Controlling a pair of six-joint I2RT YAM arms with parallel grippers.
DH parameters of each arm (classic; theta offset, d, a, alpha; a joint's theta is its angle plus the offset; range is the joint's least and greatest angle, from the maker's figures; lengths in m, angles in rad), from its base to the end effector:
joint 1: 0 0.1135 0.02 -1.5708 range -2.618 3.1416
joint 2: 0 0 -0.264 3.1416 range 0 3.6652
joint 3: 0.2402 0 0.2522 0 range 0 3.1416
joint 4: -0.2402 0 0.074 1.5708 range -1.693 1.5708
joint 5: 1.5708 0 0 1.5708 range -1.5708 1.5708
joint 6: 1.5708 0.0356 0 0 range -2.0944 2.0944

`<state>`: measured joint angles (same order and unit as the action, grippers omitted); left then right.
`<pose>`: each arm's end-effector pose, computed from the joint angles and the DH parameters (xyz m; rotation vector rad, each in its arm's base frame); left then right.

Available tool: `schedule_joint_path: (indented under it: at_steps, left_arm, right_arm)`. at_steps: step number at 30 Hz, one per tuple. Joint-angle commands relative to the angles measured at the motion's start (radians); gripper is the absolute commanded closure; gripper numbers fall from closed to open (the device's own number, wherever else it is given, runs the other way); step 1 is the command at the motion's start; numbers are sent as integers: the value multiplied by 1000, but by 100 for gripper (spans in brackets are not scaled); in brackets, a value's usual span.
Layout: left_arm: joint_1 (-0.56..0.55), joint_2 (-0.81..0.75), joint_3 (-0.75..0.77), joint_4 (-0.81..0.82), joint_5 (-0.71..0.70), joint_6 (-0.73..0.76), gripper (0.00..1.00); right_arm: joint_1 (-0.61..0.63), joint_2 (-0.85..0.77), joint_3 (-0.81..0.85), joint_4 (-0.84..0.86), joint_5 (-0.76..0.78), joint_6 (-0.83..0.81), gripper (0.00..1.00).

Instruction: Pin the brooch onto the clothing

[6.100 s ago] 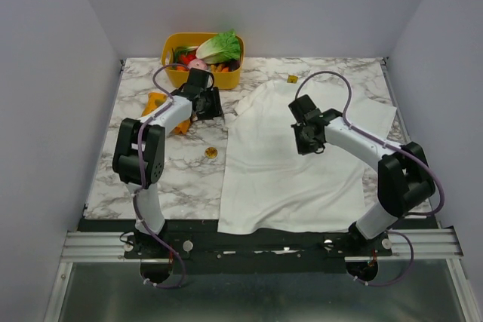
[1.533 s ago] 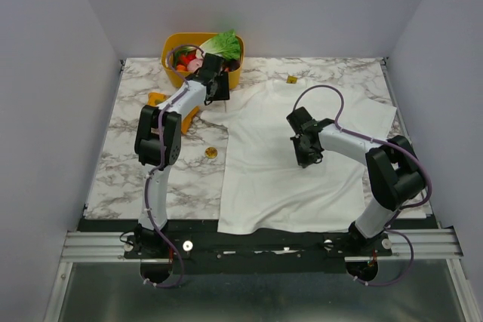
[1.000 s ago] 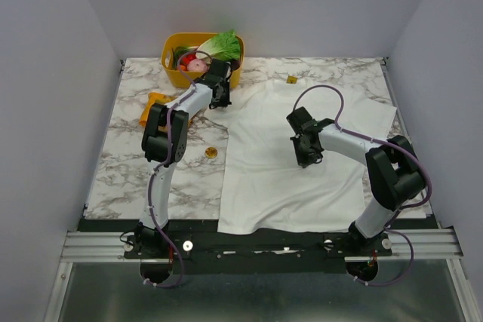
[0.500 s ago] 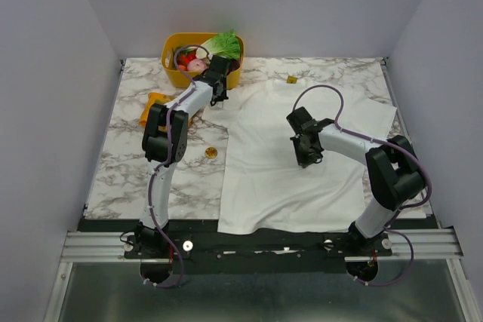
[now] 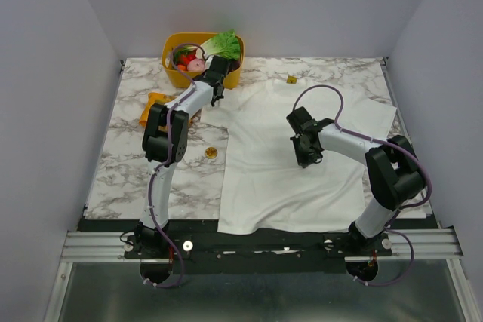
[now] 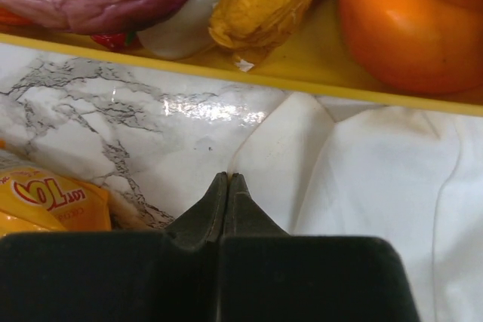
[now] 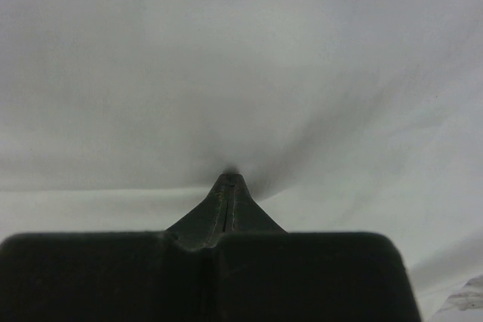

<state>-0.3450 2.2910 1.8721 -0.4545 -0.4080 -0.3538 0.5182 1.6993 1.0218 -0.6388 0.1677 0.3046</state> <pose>0.4855 -0.1595 0.1853 -0.1871 2.3498 0.1643 0.2720 0.1483 0.1629 -0.2725 2.8282 -0.0735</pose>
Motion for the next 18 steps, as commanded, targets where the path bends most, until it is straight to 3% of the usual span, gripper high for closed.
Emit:
schedule_joint_path:
  at_steps: [1,18]
  left_arm:
    - [-2,-13,24,-26,-146,-45,100]
    - [52,-42,-21,-104,-239,-152,100]
  right_arm:
    - [11,34,-8,-9,-11,-4,100]
    - [9,-13,-29,2,-17,8,99]
